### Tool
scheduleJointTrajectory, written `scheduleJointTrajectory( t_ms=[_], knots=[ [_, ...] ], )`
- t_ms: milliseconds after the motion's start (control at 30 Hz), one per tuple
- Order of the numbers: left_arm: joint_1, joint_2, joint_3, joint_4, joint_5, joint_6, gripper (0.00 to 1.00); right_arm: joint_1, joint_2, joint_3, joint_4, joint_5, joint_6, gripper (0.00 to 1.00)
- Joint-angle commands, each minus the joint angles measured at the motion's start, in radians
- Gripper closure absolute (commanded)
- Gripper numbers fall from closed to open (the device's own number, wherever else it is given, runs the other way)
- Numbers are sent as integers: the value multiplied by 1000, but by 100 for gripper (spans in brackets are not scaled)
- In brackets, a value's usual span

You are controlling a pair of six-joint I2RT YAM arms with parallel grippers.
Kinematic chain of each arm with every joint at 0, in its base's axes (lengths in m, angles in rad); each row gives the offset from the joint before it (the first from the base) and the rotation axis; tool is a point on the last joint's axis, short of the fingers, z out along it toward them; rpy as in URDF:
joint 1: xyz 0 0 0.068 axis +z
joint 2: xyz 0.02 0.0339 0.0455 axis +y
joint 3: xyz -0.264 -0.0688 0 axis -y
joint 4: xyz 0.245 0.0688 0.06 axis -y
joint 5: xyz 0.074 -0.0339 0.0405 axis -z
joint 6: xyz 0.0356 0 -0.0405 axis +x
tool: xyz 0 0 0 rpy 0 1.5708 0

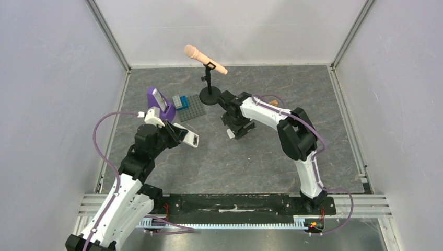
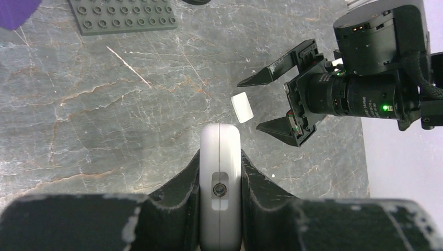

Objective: Load the batteries into the remote control
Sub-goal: Pick up the battery cover at the center of the board.

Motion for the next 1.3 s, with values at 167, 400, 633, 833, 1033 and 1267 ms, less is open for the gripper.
scheduleJointTrajectory(
  t_ms=[167, 400, 633, 833, 1033, 1267],
  knots=[
    [8, -35, 41, 65, -55, 75, 98, 2, 66, 65, -46, -50, 58, 16],
    [8, -41, 30, 70, -61, 71, 98, -13, 86, 69, -59, -57, 74, 17],
    [8, -41, 28, 71, -63, 73, 98, -38, 98, 64, -61, -53, 77, 18],
    [8, -38, 28, 70, -65, 71, 98, -43, 111, 64, -61, -77, 68, 22],
    [8, -43, 23, 70, -67, 64, 98, -43, 116, 66, -63, -91, 58, 29],
    [8, -50, 13, 73, -66, 57, 98, -45, 118, 61, -64, -101, 36, 38]
  ],
)
